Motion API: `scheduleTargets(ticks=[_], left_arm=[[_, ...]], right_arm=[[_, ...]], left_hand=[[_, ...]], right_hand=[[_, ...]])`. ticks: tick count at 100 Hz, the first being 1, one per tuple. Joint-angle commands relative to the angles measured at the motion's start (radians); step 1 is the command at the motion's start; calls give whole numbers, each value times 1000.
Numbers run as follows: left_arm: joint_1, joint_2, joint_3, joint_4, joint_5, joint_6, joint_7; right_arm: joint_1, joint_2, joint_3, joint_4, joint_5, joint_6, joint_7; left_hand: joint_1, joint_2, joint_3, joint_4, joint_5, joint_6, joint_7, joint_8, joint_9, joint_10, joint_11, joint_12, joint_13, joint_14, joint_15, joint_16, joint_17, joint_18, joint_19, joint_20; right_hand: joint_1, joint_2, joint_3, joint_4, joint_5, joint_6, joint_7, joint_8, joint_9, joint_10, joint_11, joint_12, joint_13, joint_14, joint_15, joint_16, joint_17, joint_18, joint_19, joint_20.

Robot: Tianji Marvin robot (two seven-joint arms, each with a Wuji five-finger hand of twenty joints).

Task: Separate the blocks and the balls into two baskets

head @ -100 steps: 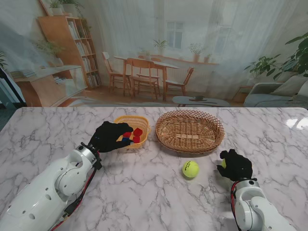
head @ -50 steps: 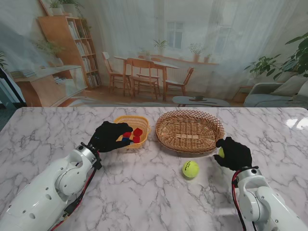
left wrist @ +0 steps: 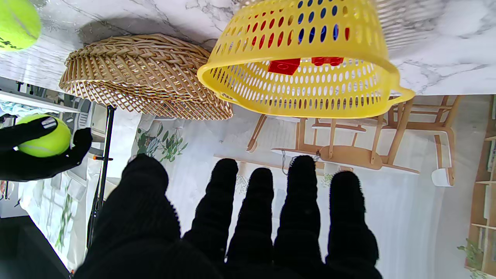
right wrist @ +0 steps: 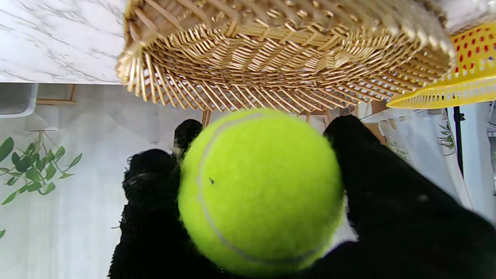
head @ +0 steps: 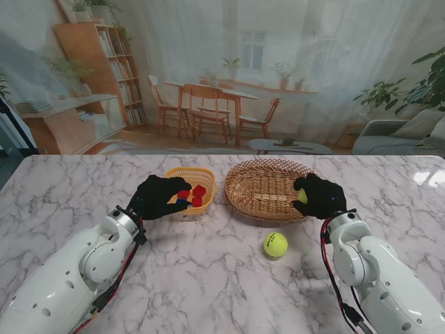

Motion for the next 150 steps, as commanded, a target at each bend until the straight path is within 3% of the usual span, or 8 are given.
scheduleTargets(ticks=[1, 33, 98, 110, 116, 129, 150], left_arm=[[-1, 0, 2, 3, 0, 0, -12], [-2, -1, 4, 4, 0, 1, -11], [-1, 0, 1, 5, 2, -2, -9], [-2, 0, 2, 6, 2, -2, -11], [-2, 0, 3, 6, 2, -2, -12], [-2, 1, 3, 6, 3, -2, -13], [-4, 1, 5, 7, 3, -2, -14]], right_arm=[[31, -3, -9, 11, 7, -2, 9], [140, -2, -80, 68, 37, 11, 63], [334, -11, -252, 273, 122, 66, 85], [365, -14, -290, 312, 141, 78, 90], [377, -15, -306, 326, 146, 86, 94], [392, -20, -330, 352, 165, 98, 87], [388, -20, -332, 351, 168, 95, 85]], left_hand=[[-5, 50, -19, -7, -4, -8, -8, 0, -38, 9, -23, -7, -28, 4, -16, -3, -16, 13, -24, 12], [-5, 51, -20, -7, -5, -8, -9, 0, -39, 10, -23, -7, -30, 3, -16, -3, -17, 13, -25, 11], [-3, 51, -19, -7, -4, -7, -8, 0, -41, 11, -24, -7, -32, 4, -16, -4, -17, 11, -25, 10], [-3, 51, -19, -7, -3, -7, -8, 0, -40, 11, -24, -7, -32, 4, -16, -4, -17, 10, -25, 10], [-5, 51, -19, -7, -4, -8, -8, 0, -41, 10, -24, -7, -32, 4, -16, -4, -17, 11, -25, 10], [-4, 51, -19, -7, -3, -6, -8, 0, -40, 12, -24, -8, -31, 5, -16, -4, -17, 11, -25, 10], [-6, 51, -20, -7, -2, -7, -8, 0, -40, 10, -25, -8, -32, 5, -17, -5, -17, 11, -26, 9]], right_hand=[[144, 27, 104, 21, -5, 12, 21, -17, 11, 8, 16, 6, 48, -65, 95, 12, 12, -42, 7, -9], [135, 35, 99, 25, -11, 1, 15, -18, -1, 0, 8, 5, 26, -65, 52, -5, -25, -25, -32, -14], [111, 59, 78, 31, -33, -24, 17, -11, -37, -17, -4, 4, -16, -63, -46, -49, -100, 9, -118, -12], [27, 81, 53, 74, -35, -27, -25, 14, -61, -10, -43, -25, -59, -44, -147, -108, -162, 52, -198, -38], [-28, 94, 38, 106, -40, -25, -68, 66, -77, -7, -57, -45, -80, -37, -173, -125, -192, 65, -214, -49], [-126, 116, -34, 111, -89, -22, -144, 67, -136, 1, -136, -108, -158, -8, -289, -186, -291, 119, -285, -83], [-159, 134, -118, 120, -125, -25, -232, 44, -185, 1, -211, -185, -254, 18, -487, -290, -443, 212, -411, -180]])
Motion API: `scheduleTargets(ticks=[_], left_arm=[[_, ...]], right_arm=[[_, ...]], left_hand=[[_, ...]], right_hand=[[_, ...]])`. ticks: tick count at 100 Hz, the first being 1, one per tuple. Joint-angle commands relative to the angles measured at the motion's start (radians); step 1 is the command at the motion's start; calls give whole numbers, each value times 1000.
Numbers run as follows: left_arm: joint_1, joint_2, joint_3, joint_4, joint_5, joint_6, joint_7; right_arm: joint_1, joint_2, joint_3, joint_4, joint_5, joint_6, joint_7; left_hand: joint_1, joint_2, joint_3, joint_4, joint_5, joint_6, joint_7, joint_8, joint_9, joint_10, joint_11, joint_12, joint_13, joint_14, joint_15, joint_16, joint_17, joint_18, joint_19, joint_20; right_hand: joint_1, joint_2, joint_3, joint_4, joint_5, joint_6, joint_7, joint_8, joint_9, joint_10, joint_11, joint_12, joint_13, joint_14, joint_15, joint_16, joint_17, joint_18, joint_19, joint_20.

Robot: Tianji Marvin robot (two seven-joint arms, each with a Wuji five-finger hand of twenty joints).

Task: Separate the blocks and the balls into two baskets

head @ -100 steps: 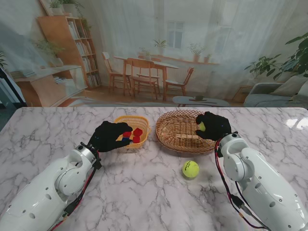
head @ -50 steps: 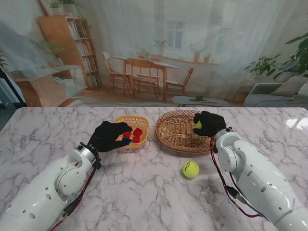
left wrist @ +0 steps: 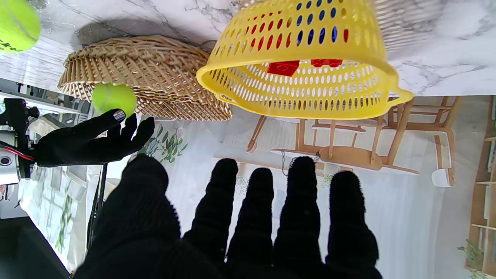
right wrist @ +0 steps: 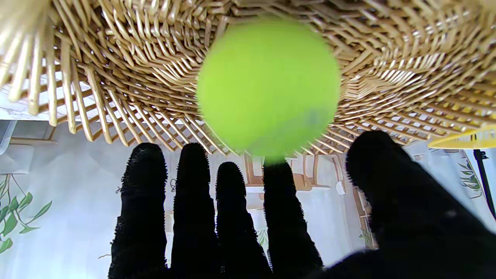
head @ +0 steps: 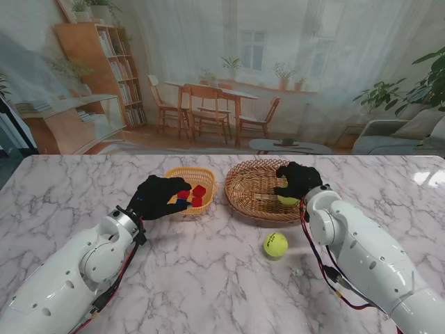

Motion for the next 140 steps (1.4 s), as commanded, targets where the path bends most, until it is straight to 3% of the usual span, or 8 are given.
scheduleTargets(ticks=[1, 23, 57, 67, 81, 106, 140], left_arm=[[-2, 0, 4, 3, 1, -1, -15], [-3, 0, 6, 4, 2, 0, -15], [-3, 1, 6, 2, 3, 3, -18], [-3, 0, 7, 3, 2, 4, -16], [-5, 0, 9, 4, 1, 4, -17], [-6, 1, 9, 4, 4, 8, -20], [-5, 2, 7, 3, 12, 13, -18]], right_arm=[[-9, -2, 7, -8, -2, -1, 4], [-66, 6, 74, -95, -27, -30, 23], [-252, 23, 209, -384, -118, -104, 91], [-302, 22, 230, -437, -106, -138, 90], [-370, 30, 247, -497, -167, -182, 84], [-476, 33, 263, -554, -199, -211, 62], [-569, 36, 249, -546, -250, -186, 0]], left_hand=[[-5, 51, -20, -7, -3, -7, -8, 0, -39, 11, -25, -8, -20, 6, -17, -5, -17, 11, -25, 9], [-6, 50, -20, -7, -2, -8, -8, 0, -38, 12, -25, -8, -20, 6, -17, -5, -18, 11, -26, 9], [-4, 50, -20, -7, -1, -7, -7, 0, -36, 11, -25, -8, -19, 6, -17, -5, -18, 13, -27, 9], [-6, 51, -20, -7, -20, -3, -17, -3, -37, 10, -25, -8, -19, 6, -17, -5, -18, 12, -26, 10], [-5, 51, -20, -7, -14, -3, -16, -4, -36, 10, -24, -7, -19, 7, -17, -5, -18, 12, -27, 10], [-5, 52, -19, -7, -12, -4, -15, -3, -37, 10, -24, -7, -20, 7, -17, -5, -19, 12, -28, 9], [-5, 53, -19, -7, -12, -5, -15, -3, -37, 10, -25, -8, -21, 6, -18, -5, -19, 11, -28, 10]], right_hand=[[-25, 40, -28, 31, -33, -10, -27, -10, -38, 6, -33, -22, -36, 20, -98, -41, -45, 50, -44, -44], [-37, 61, -63, 33, -25, -23, -40, -11, -33, -2, -39, -30, -51, 16, -138, -62, -100, 71, -70, -68], [-33, 100, -175, 49, -13, -25, -84, -8, -9, -6, -71, -40, -48, 22, -176, -67, -145, 84, -87, -67], [-22, 107, -204, 52, -4, -27, -96, -4, 4, -6, -88, -42, -39, 22, -181, -63, -145, 87, -89, -63], [-31, 113, -219, 54, 1, -30, -102, -2, 18, -4, -97, -40, -30, 26, -181, -60, -137, 94, -85, -59], [-28, 118, -242, 56, 8, -30, -112, 0, 28, -2, -111, -38, -28, 29, -197, -64, -140, 102, -94, -60], [-20, 120, -261, 59, 25, -31, -114, 6, 54, -5, -106, -25, 5, 26, -167, -43, -124, 101, -84, -53]])
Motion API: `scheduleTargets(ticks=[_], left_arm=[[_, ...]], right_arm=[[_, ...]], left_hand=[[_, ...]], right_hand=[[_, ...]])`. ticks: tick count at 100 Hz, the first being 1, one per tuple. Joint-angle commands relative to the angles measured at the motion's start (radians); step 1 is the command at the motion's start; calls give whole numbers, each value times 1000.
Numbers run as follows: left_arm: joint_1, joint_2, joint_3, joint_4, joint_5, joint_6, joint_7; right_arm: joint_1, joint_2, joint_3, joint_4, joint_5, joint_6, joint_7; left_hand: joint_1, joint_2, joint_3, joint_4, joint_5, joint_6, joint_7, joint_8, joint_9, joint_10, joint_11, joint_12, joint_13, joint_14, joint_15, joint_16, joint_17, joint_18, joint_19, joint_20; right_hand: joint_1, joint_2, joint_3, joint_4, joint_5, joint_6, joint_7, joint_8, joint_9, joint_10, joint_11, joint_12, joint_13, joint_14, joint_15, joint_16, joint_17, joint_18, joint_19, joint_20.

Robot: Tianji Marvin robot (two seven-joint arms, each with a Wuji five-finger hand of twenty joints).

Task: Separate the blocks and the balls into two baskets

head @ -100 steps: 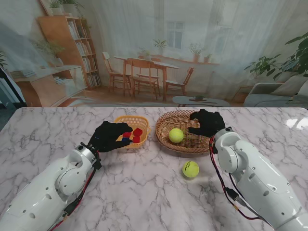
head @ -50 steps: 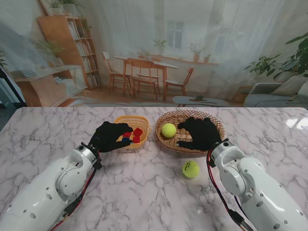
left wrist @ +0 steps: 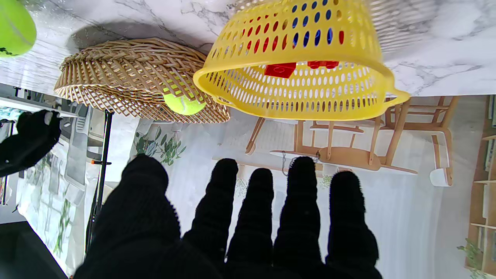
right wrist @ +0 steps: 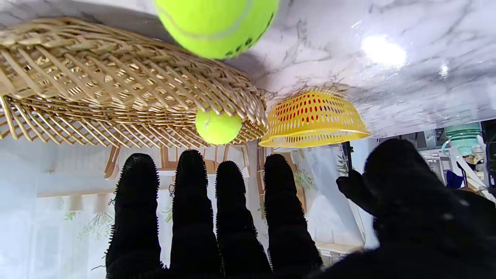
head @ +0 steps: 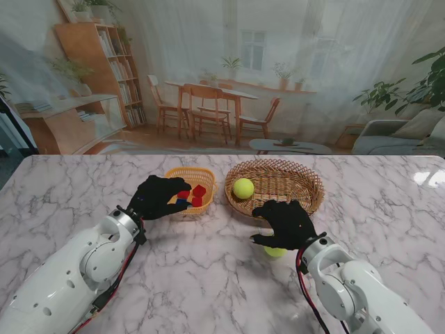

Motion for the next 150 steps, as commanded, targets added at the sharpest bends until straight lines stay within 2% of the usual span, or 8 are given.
scheduleTargets(ticks=[1, 41, 85, 104, 117, 124, 135, 150], left_arm=[[-1, 1, 2, 1, 4, 4, -14], [-3, 3, 4, 3, 14, 5, -16], [-6, 4, 7, 6, 19, 5, -16], [-7, 5, 9, 6, 19, 7, -21], [-6, 5, 8, 3, 19, 11, -26], [-6, 5, 7, 3, 19, 11, -27], [-6, 5, 7, 4, 19, 12, -28], [-7, 6, 9, 2, 17, 14, -37]], right_arm=[[-25, 1, -10, 16, -14, 4, -20], [-72, 7, -28, 17, -67, 47, -30], [-39, 9, -61, 79, -81, 94, -44], [-6, 12, -82, 115, -83, 106, -36], [17, 14, -100, 135, -78, 113, -16], [29, 13, -113, 149, -77, 119, -23], [39, 13, -122, 159, -71, 121, -23], [43, 15, -130, 160, -74, 130, -14]], left_hand=[[-4, 52, -19, -7, -12, -4, -14, -3, -37, 10, -16, -8, -20, 6, -18, -5, -19, 12, -28, 10], [-5, 52, -20, -7, -11, -4, -14, -3, -37, 11, -16, -8, -22, 7, -17, -5, -18, 6, -32, 7], [-7, 52, -21, -7, -9, -5, -13, -3, -37, 12, -17, -8, -22, 8, -17, -6, -18, 3, -36, 4], [-8, 52, -20, -8, -8, -5, -13, -3, -35, 13, -18, -9, -22, 8, -18, -7, -18, 6, -37, 4], [-7, 52, -20, -7, -8, -5, -14, -3, -34, 12, -19, -9, -22, 7, -19, -7, -19, 7, -38, 3], [-6, 52, -19, -7, -7, -6, -14, -3, -34, 14, -19, -9, -22, 9, -19, -7, -20, 8, -38, 3], [-6, 52, -19, -7, -6, -6, -13, -3, -33, 14, -20, -9, -21, 8, -19, -7, -19, 6, -38, 3], [-7, 52, -20, -8, -6, -6, -14, -3, -35, 13, -22, -10, -24, 8, -21, -8, -21, 6, -40, 2]], right_hand=[[-18, 30, -20, 21, 9, -22, -14, 6, 11, -4, -13, 6, 15, 12, -28, 10, -2, 29, 0, 3], [-18, 31, -26, 23, 16, -22, -14, 10, 26, -5, -15, 13, 23, 13, -15, 19, 4, 27, 7, 6], [-21, 21, -24, 23, 16, -26, -12, 12, 12, -6, -13, 17, 16, 10, -7, 24, 9, 12, 23, 15], [-24, -21, -12, 23, 14, -27, -11, 13, -13, -2, -18, 16, 8, 5, -1, 27, 13, 0, 33, 22], [-44, -84, 62, 14, 16, -20, -8, 11, -19, 3, 1, 17, 28, 5, 45, 49, 59, -25, 73, 47], [-37, -136, 119, 7, 34, -7, 4, 11, -8, 21, 31, 25, 74, 8, 121, 83, 154, -68, 138, 68], [-47, -191, 217, -9, 56, -2, 25, 5, 12, 29, 72, 38, 119, -4, 208, 119, 236, -104, 192, 79], [-6, -243, 316, -21, 86, 5, 57, 5, 37, 30, 124, 70, 176, -32, 305, 165, 322, -147, 246, 101]])
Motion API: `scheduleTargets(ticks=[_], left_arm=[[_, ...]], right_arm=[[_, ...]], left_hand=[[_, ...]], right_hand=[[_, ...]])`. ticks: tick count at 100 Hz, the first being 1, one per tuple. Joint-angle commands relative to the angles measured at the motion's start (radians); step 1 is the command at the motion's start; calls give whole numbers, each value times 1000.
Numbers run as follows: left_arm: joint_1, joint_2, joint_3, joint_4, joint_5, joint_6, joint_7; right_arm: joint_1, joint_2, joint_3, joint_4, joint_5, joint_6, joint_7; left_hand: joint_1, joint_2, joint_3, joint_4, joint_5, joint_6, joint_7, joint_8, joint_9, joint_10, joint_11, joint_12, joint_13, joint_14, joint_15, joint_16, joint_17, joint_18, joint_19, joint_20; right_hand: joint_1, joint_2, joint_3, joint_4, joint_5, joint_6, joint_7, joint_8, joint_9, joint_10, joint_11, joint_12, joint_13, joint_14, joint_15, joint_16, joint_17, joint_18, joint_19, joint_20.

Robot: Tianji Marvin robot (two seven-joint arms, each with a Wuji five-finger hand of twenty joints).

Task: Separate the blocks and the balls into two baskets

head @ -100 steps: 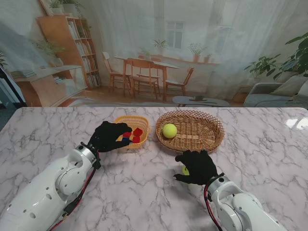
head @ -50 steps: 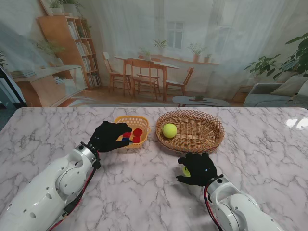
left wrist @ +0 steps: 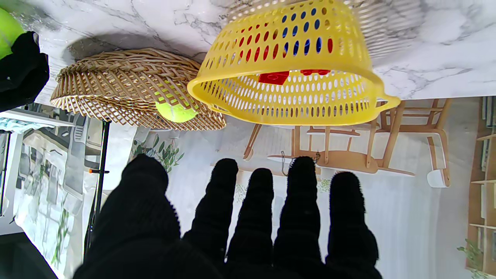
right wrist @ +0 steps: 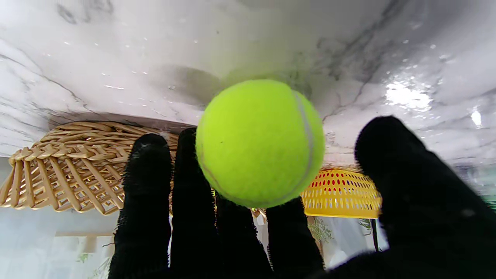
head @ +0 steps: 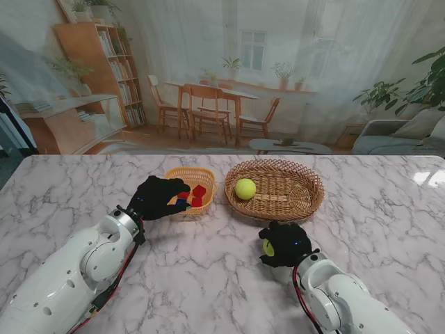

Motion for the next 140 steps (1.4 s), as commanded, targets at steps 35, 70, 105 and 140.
scheduleTargets(ticks=[35, 70, 105, 140], left_arm=[[-4, 2, 7, 0, 0, 6, -26], [-7, 2, 9, 3, -2, 7, -26], [-7, 1, 5, 7, -5, 8, -22], [-5, 1, 2, 7, -7, 8, -22]], right_arm=[[1, 1, -18, 11, -3, 45, 25], [7, -1, -38, 13, 4, 68, 29], [-82, -6, 63, -124, -24, -15, -2], [-85, -7, 141, -183, -55, -95, -16]], left_hand=[[-7, 51, -20, -8, -4, -7, -15, -3, -35, 12, -23, -10, -24, 12, -21, -9, -18, 7, -29, 3], [-8, 52, -20, -8, -4, -6, -15, -3, -35, 12, -23, -10, -25, 9, -22, -9, -18, 6, -30, 3], [-6, 52, -19, -8, -2, -5, -14, -2, -35, 14, -23, -10, -24, 10, -21, -9, -17, 3, -30, 3], [-6, 52, -20, -8, -1, -5, -13, -1, -36, 14, -23, -10, -26, 10, -20, -9, -17, 2, -30, 3]], right_hand=[[48, -98, 163, -35, 55, 7, 65, 9, 35, 19, 69, 42, 57, -37, 88, 27, 72, -35, 33, 22], [203, -95, 245, -65, 100, -13, 166, 29, 107, -2, 147, 102, 154, -76, 203, 77, 188, -97, 96, 34], [317, -85, 237, -136, 86, -27, 326, -90, 147, -12, 160, 125, 192, -86, 238, 92, 231, -112, 126, 39], [327, -77, 235, -138, 85, -28, 340, -102, 147, -12, 156, 125, 190, -85, 234, 91, 230, -109, 123, 37]])
